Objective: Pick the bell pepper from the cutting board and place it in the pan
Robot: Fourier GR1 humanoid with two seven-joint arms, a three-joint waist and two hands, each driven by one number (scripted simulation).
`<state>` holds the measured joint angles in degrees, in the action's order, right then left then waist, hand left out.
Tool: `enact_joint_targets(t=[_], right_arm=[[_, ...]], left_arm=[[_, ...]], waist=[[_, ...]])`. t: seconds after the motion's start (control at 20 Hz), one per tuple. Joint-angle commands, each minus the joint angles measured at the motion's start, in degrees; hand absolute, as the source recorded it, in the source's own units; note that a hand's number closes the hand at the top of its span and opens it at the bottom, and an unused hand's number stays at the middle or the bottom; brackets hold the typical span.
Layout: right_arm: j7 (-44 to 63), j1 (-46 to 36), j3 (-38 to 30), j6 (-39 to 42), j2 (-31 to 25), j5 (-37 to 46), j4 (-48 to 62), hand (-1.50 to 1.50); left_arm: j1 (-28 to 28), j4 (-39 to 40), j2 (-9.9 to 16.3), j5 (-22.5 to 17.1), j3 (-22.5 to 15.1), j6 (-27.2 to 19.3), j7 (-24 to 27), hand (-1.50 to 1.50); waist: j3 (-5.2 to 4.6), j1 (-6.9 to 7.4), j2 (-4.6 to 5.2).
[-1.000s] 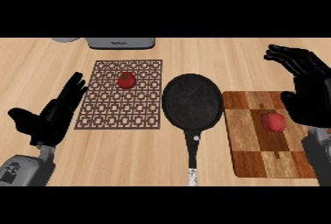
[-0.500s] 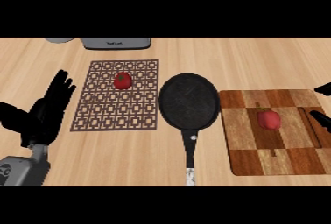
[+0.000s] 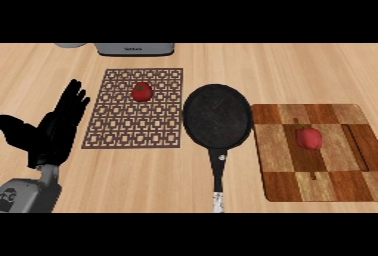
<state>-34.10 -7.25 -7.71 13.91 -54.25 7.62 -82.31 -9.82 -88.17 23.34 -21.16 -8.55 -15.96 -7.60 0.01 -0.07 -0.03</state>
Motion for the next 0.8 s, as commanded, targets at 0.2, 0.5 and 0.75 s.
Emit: enact_joint_targets(t=[0.2, 0.5, 0.75], right_arm=[[13.8, -6.6, 8.6, 2.7, -5.6, 13.4, -8.2, -1.50], [19.5, -10.8, 17.2, 7.4, -3.5, 22.7, -7.4, -1.50], [26.9, -13.1, 24.3, 18.7, -5.6, 27.1, -8.1, -1.50]], left_arm=[[0.0, -0.8, -0.3, 1.3, 0.2, 0.1, -1.1, 0.00], [0.0, 0.8, -2.0, 1.5, 0.8, 1.1, 0.1, 0.00], [0.9, -1.9, -1.7, 2.4, 0.7, 0.3, -0.5, 0.00]], waist=[[-0.14, 0.79, 0.06], [-0.09, 0.77, 0.17], [-0.11, 1.23, 0.09]])
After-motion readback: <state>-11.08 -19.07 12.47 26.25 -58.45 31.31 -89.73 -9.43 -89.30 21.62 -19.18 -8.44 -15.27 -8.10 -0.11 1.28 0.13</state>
